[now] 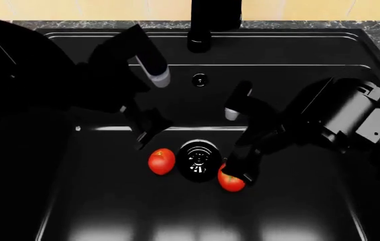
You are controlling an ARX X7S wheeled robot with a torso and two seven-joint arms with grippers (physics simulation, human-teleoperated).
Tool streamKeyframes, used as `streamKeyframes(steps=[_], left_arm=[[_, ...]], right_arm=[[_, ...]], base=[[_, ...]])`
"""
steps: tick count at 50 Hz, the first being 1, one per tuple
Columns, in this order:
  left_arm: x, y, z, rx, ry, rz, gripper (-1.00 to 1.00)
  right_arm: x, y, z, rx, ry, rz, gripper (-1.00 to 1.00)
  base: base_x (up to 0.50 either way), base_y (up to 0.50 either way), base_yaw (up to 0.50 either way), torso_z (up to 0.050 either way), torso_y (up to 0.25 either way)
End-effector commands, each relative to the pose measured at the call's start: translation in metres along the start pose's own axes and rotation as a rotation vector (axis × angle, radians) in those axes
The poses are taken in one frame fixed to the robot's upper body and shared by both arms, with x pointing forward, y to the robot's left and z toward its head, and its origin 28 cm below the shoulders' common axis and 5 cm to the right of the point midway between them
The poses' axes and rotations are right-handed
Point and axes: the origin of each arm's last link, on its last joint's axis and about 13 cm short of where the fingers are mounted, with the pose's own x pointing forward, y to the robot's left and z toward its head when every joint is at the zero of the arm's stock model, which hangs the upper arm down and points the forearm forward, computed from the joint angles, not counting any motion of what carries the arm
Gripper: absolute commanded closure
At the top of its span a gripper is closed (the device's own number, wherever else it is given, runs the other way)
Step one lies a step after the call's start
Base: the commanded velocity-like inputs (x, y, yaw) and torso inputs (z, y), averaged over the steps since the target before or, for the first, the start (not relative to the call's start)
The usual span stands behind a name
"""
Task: Pick up the fruits and vegetables and place them in the sink. Turn on the sink faucet to wash them. Then turn the sink off and put them in the tray.
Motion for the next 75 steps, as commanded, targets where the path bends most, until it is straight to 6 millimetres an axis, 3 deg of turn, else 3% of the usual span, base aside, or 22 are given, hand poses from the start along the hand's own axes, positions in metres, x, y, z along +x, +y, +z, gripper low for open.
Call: streamKeyframes(steps=[1,24,30,31,44,58,75], left_arm=[[0.001,0.000,-0.004,-0.005,0.005,-0.002,-1.00],[0.004,0.000,-0.013,-0.028,0.011,-0.001,-1.00],[0.005,0.001,-0.014,-0.033,0.013,0.000,-1.00],[0.006,0.001,-0.015,-0.034,0.013,0.000,-1.00],[0.011,-0.001,-0.018,-0.030,0.023,-0.002,-1.00],[0.038,-0.013,-0.023,0.039,0.079,-0.045,-1.00],[0.080,-0.021,-0.028,0.120,0.157,-0.064,-1.00]], right_arm=[[0.031,0.003,-0.003,-0.046,0.066,0.039,-1.00],[0.064,0.001,-0.024,-0.100,0.242,0.017,-1.00],[0.065,0.000,-0.026,-0.112,0.266,0.009,-1.00],[0.065,0.000,-0.026,-0.113,0.262,0.008,1.00],[0.052,0.000,-0.012,-0.131,0.153,-0.028,1.00],[-0.018,0.013,-0.006,-0.138,0.049,-0.137,1.00],[-0.070,0.036,-0.020,-0.126,0.039,-0.226,1.00]], base=[[0.00,0.00,0.00,0.000,0.000],[0.00,0.00,0.00,0.000,0.000],[0.00,0.00,0.00,0.000,0.000],[0.00,0.00,0.00,0.000,0.000],[0.00,0.00,0.00,0.000,0.000],[0.00,0.00,0.00,0.000,0.000],[0.00,0.00,0.00,0.000,0.000]])
